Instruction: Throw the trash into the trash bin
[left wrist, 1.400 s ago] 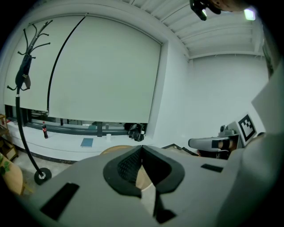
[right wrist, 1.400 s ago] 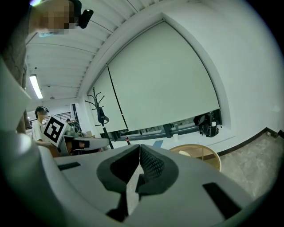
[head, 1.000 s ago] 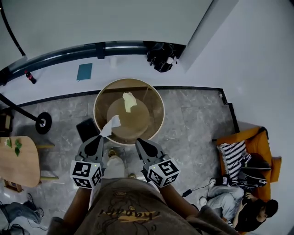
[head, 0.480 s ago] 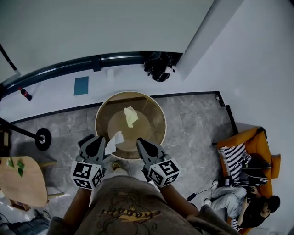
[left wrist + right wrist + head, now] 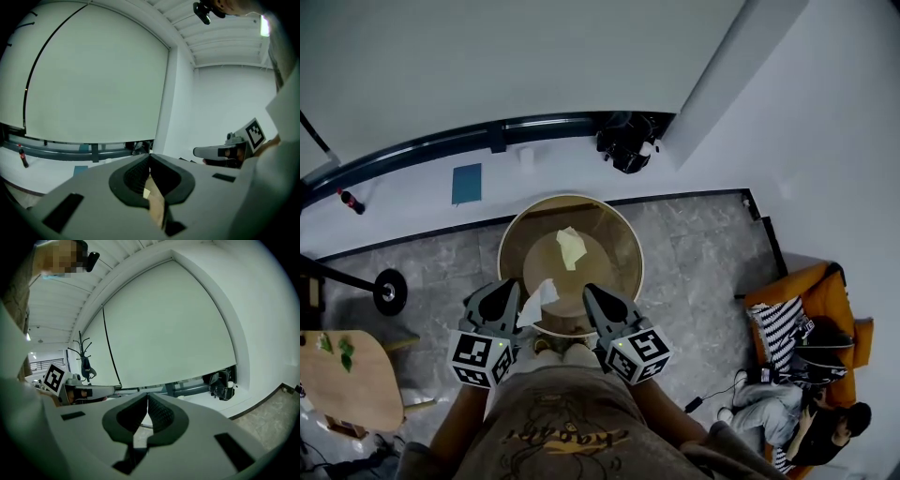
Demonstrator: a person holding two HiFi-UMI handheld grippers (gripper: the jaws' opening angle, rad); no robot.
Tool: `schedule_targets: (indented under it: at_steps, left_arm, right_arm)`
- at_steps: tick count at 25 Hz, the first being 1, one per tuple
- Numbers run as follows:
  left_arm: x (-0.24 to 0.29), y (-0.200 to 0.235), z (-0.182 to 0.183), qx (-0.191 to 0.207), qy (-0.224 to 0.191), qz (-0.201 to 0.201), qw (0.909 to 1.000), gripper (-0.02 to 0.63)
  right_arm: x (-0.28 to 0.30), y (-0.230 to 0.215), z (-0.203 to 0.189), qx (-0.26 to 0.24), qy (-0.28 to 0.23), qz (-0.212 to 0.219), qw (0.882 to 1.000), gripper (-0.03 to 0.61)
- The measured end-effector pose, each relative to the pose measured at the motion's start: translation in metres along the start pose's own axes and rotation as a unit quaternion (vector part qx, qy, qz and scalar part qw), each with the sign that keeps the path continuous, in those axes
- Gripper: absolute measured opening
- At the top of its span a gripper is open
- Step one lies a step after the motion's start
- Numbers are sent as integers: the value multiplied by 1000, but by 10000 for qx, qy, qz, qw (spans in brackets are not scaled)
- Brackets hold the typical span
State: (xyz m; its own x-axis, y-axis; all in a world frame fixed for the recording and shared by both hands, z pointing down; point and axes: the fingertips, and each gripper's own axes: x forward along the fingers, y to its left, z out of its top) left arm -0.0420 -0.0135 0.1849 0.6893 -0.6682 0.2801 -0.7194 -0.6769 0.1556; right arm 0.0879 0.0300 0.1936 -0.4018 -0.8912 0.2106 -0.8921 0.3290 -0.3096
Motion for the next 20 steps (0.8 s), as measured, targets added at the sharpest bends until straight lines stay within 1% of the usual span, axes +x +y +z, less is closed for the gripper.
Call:
schedule_targets:
  at_steps: [4, 11, 20]
  left_arm:
    - [6, 4, 0, -58, 11, 32, 10000, 17]
    - [21, 13, -12, -142, 132, 132, 9997, 17]
    - [41, 31, -39, -363, 193, 292, 9987, 17]
  right_arm:
    - [9, -5, 1, -5, 77, 55, 10000, 20]
    - [23, -16, -5, -19, 190, 164, 9997, 20]
    - [40, -39, -27, 50, 450, 159, 9989, 20]
